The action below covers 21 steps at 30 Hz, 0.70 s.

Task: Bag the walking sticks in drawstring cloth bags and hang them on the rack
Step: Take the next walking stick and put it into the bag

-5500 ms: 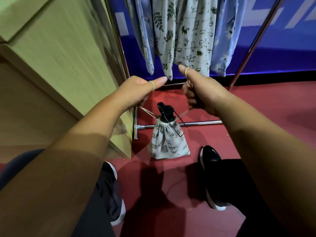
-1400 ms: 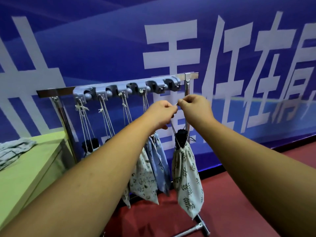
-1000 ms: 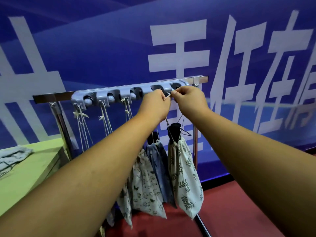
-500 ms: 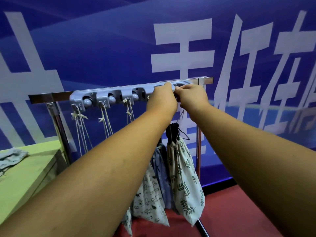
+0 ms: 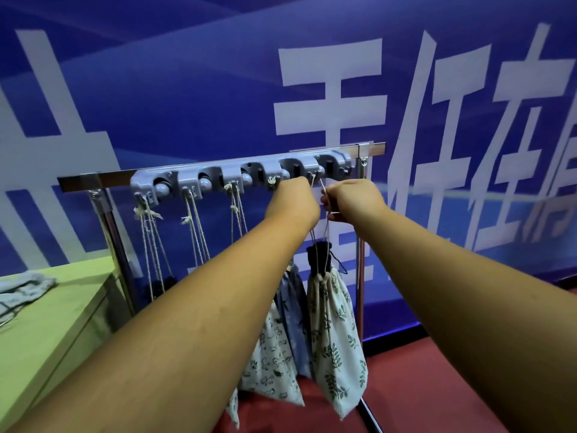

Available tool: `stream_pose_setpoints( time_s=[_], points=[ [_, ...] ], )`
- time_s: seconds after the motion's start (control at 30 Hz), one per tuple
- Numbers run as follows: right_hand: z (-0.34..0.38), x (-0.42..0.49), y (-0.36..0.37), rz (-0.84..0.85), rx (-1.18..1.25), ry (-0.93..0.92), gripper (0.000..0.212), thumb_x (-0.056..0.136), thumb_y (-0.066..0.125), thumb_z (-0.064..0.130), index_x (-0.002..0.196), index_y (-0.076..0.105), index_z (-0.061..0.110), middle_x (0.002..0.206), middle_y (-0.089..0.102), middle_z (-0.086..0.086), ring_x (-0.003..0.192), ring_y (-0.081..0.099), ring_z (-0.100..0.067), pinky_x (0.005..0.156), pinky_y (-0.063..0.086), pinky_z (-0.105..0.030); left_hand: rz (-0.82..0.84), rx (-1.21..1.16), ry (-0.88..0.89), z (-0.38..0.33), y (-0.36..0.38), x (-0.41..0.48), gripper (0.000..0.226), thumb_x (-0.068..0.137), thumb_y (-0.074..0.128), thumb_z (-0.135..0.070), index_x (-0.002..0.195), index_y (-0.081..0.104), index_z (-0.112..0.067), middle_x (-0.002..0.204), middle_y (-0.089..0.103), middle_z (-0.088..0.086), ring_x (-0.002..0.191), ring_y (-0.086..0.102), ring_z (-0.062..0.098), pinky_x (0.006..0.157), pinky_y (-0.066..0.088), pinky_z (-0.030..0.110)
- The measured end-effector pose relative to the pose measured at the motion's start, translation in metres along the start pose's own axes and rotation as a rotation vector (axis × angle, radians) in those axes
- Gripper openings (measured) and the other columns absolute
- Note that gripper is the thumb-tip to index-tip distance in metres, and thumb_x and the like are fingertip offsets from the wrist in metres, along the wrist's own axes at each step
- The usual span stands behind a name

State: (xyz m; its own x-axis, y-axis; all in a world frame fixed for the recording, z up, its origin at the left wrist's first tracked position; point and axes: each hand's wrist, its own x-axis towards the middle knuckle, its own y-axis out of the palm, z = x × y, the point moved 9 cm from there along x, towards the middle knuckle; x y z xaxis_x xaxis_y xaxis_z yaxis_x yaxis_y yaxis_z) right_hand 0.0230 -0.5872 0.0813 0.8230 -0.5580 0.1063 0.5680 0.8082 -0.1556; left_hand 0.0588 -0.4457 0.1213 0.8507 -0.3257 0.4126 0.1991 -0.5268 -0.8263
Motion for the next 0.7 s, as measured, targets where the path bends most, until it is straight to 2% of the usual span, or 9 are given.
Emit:
stream_pose_setpoints(
  time_s=[0.07, 0.13, 0.2, 0.27, 0.37, 0.47, 0.57, 0.7],
  points=[
    [0.003, -0.013, -0.005, -0.015, -0.019, -0.029, 0.008, 0.094, 0.068, 0.011, 0.088, 0.073, 0.013, 0.091, 0.075, -0.012, 0.082, 0.072, -0.026, 0.087, 0.064, -0.046, 0.037, -0.027, -0.022, 0.001, 0.0, -0.008, 0.021, 0.09, 0.052, 0.004, 0.093, 0.066, -0.012, 0.091, 0.068, 0.012, 0.075, 0.071, 0.033, 0.063, 0.063, 0.04],
    [0.009, -0.024, -0.009, -0.046, -0.066, -0.044, 0.006, 0.091, 0.071, 0.019, 0.085, 0.073, 0.018, 0.098, 0.079, -0.013, 0.09, 0.076, -0.03, 0.09, 0.065, -0.049, 0.068, -0.042, -0.029, 0.004, -0.004, -0.019, 0.022, 0.088, 0.05, 0.003, 0.092, 0.066, -0.012, 0.087, 0.071, 0.013, 0.073, 0.074, 0.033, 0.068, 0.066, 0.041],
    [0.016, -0.04, -0.005, -0.023, -0.072, -0.042, 0.01, 0.095, 0.071, 0.014, 0.088, 0.076, 0.01, 0.098, 0.079, -0.018, 0.087, 0.074, -0.031, 0.085, 0.065, -0.049, 0.101, -0.036, -0.017, 0.005, -0.009, -0.033, 0.021, 0.088, 0.05, 0.001, 0.092, 0.067, -0.01, 0.083, 0.073, 0.013, 0.072, 0.076, 0.032, 0.066, 0.065, 0.039],
    [0.024, -0.065, 0.0, 0.022, -0.037, -0.033, 0.013, 0.1, 0.066, 0.007, 0.092, 0.076, 0.005, 0.094, 0.077, -0.017, 0.077, 0.072, -0.026, 0.073, 0.061, -0.041, 0.147, -0.016, -0.004, 0.006, -0.016, -0.052, 0.019, 0.089, 0.052, -0.001, 0.091, 0.069, -0.009, 0.081, 0.073, 0.012, 0.068, 0.075, 0.03, 0.063, 0.066, 0.041],
    [0.04, -0.103, 0.008, 0.038, -0.009, -0.071, 0.015, 0.102, 0.061, 0.007, 0.1, 0.075, 0.003, 0.097, 0.077, -0.015, 0.071, 0.07, -0.024, 0.067, 0.058, -0.037, 0.189, 0.032, -0.016, 0.017, -0.033, -0.083, 0.02, 0.09, 0.052, -0.007, 0.082, 0.071, -0.01, 0.072, 0.073, 0.009, 0.059, 0.071, 0.027, 0.056, 0.06, 0.034],
    [0.051, -0.138, 0.021, 0.079, 0.004, -0.082, 0.017, 0.104, 0.057, 0.008, 0.095, 0.072, 0.006, 0.094, 0.075, -0.012, 0.067, 0.067, -0.022, 0.063, 0.055, -0.035, 0.203, 0.021, -0.069, 0.034, -0.057, -0.113, 0.019, 0.086, 0.055, -0.009, 0.084, 0.074, -0.01, 0.074, 0.074, 0.013, 0.059, 0.073, 0.032, 0.064, 0.067, 0.044],
    [0.059, -0.175, 0.043, 0.125, 0.036, -0.082, 0.016, 0.104, 0.057, 0.008, 0.093, 0.068, 0.007, 0.088, 0.07, -0.011, 0.061, 0.059, -0.022, 0.06, 0.048, -0.032, 0.27, -0.069, -0.126, 0.058, -0.077, -0.15, 0.022, 0.091, 0.056, -0.006, 0.087, 0.077, -0.005, 0.068, 0.076, 0.013, 0.063, 0.077, 0.034, 0.065, 0.068, 0.047],
    [0.06, -0.217, 0.084, 0.194, 0.036, -0.079, 0.014, 0.103, 0.059, 0.012, 0.096, 0.07, 0.007, 0.089, 0.072, -0.011, 0.065, 0.058, -0.024, 0.06, 0.047, -0.033, 0.288, -0.165, -0.21, 0.107, -0.105, -0.198, 0.021, 0.094, 0.055, -0.008, 0.09, 0.076, -0.005, 0.077, 0.079, 0.014, 0.07, 0.08, 0.034, 0.068, 0.068, 0.051]
  ],
)
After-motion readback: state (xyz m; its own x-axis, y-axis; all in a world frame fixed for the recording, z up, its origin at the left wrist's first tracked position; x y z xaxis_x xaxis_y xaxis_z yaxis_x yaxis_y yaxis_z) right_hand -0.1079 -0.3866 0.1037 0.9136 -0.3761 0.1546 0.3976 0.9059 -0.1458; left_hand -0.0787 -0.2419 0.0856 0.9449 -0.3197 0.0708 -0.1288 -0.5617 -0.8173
